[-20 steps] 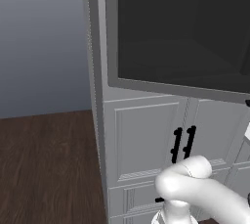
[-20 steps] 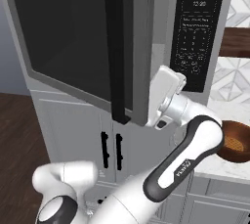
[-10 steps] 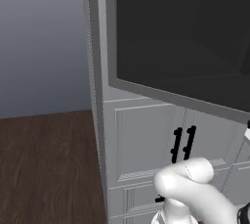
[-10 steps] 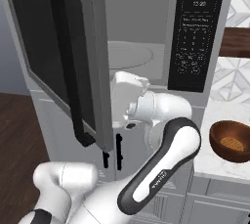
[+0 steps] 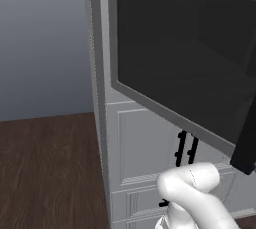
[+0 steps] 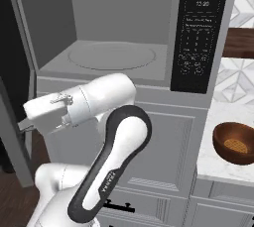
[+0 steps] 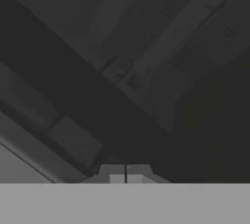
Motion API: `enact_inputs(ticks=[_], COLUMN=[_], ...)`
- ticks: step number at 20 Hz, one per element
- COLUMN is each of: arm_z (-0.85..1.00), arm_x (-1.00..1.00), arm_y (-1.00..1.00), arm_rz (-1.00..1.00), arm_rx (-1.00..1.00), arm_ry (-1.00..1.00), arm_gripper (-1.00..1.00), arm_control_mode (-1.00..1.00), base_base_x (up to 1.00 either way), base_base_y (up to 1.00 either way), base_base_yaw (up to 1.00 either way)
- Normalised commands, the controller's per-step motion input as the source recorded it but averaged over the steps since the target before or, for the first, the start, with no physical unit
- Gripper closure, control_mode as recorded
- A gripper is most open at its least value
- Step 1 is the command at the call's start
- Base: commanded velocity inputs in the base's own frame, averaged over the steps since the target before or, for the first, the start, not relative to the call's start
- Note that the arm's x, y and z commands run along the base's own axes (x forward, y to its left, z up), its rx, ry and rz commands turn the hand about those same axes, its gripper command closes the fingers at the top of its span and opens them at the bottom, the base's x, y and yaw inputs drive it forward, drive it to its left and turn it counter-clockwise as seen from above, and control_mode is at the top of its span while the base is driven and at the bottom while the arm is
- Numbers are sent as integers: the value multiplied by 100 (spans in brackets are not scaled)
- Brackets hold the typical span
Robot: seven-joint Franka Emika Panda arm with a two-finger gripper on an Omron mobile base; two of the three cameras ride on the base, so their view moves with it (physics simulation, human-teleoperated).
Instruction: Open the microwave, place the bowl with waffle inside the microwave, then close the microwave door and turn it on.
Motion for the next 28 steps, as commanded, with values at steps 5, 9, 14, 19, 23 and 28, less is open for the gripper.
enact_inputs(ticks=[5, 9, 14, 19, 23, 28], arm_z=[0, 0, -8, -22, -21, -37], arm_x=[-88, -27, -2, 15, 59, 56], arm_y=[100, 75, 51, 59, 72, 65], arm_rz=[5, -51, -66, -52, -18, -7], arm_rx=[-9, 3, 7, 9, 10, 9], arm_ry=[-29, -8, -6, 0, 0, 2], arm_gripper=[100, 100, 100, 100, 100, 100], arm_control_mode=[-100, -100, -100, -100, -100, -100], base_base_x=[0, 0, 0, 0, 0, 0], base_base_y=[0, 0, 0, 0, 0, 0], base_base_yaw=[0, 0, 0, 0, 0, 0])
